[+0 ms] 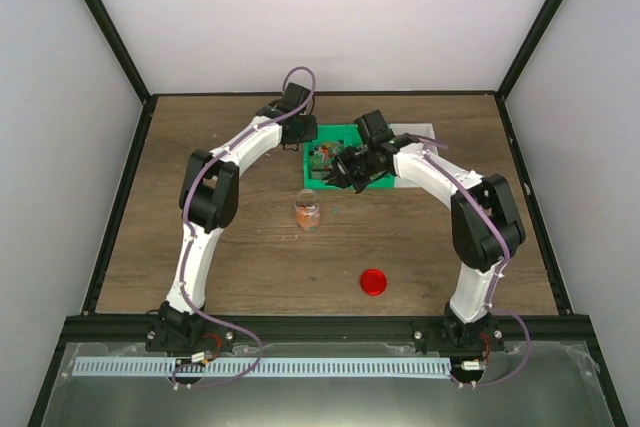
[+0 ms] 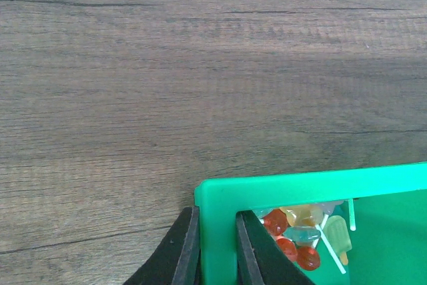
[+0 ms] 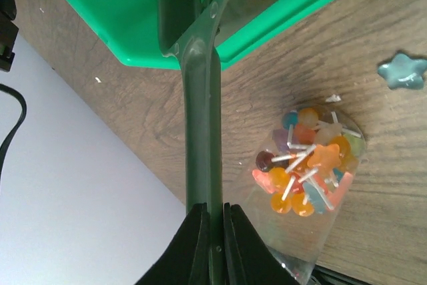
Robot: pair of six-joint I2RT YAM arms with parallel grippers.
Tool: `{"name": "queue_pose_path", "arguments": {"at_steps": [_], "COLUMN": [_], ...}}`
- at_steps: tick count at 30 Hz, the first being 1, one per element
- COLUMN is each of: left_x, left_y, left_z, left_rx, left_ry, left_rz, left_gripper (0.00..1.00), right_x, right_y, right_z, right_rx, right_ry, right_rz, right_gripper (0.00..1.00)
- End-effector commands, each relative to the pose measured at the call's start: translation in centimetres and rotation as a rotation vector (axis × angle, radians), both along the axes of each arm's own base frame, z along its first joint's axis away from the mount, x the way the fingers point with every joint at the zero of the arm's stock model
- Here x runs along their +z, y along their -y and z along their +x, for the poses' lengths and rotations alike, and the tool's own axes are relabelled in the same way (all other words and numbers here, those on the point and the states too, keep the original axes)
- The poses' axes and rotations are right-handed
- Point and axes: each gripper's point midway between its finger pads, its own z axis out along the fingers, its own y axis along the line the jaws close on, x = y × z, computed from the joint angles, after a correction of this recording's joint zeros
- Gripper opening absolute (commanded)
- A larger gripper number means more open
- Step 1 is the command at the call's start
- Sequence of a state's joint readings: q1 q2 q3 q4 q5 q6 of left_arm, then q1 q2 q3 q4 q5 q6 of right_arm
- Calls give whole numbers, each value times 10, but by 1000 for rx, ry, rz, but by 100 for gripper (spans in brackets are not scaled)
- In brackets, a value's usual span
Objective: Pack the candies
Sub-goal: Scoop the fake candies from the storage box.
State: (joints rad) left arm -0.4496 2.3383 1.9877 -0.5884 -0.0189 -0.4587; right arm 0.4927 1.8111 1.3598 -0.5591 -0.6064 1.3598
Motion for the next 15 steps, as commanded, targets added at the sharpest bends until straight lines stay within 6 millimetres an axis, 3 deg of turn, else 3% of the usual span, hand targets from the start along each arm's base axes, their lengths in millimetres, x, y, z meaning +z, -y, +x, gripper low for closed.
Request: {"name": "queue_pose_path", "arguments": {"at_steps": [1, 8, 15], "left_x": [-92, -102, -108], "left_y": [-12, -8, -5], "left_z": [-62, -64, -66], "left_rx": [-29, -47, -59], "left_ry": [-323, -347, -360], "left_rz": [78, 67, 55], "left_gripper": [4, 4, 4], "right_x": [-45, -86, -90], "right_y": [6, 13, 24], "right_z": [-10, 24, 49], "right_rx": [11, -9, -27], "right_ry": [-117, -94, 3], "right_rz": [-48, -54, -63], "right_gripper": [1, 1, 1]}}
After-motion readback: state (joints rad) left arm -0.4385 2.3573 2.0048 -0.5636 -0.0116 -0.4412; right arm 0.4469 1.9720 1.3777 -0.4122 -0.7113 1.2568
